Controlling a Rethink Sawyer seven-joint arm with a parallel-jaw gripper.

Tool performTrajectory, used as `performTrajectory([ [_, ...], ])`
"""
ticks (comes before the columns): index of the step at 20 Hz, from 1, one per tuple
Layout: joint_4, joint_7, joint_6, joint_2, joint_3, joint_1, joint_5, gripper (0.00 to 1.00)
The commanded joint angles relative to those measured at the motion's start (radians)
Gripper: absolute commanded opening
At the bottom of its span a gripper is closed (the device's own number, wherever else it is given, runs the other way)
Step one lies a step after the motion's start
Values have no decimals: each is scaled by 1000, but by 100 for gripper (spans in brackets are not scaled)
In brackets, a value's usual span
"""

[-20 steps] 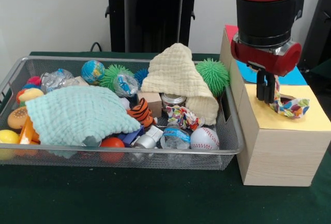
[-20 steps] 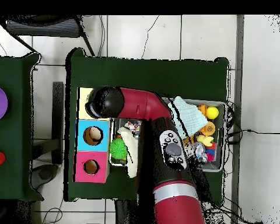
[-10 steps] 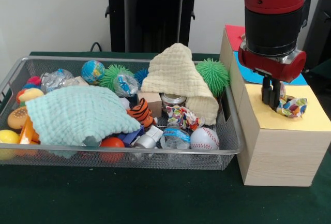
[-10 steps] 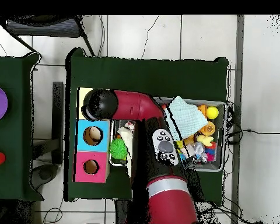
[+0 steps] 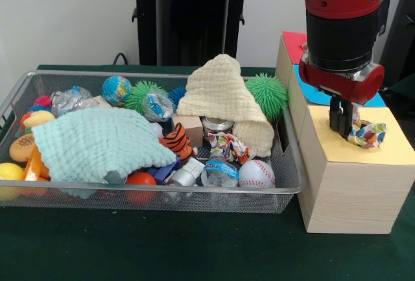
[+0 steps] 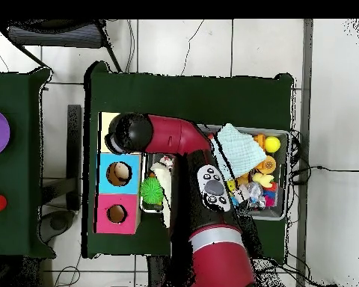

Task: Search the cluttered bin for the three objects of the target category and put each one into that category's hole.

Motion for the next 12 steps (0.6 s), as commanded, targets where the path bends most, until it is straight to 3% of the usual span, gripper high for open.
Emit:
performTrajectory([
  [1,104,-23,-6,86,145,-41,57,0],
  [6,100,-22,-18,80,162,-44,69,0],
  [12,53,12,-21,50,95,-7,22,0],
])
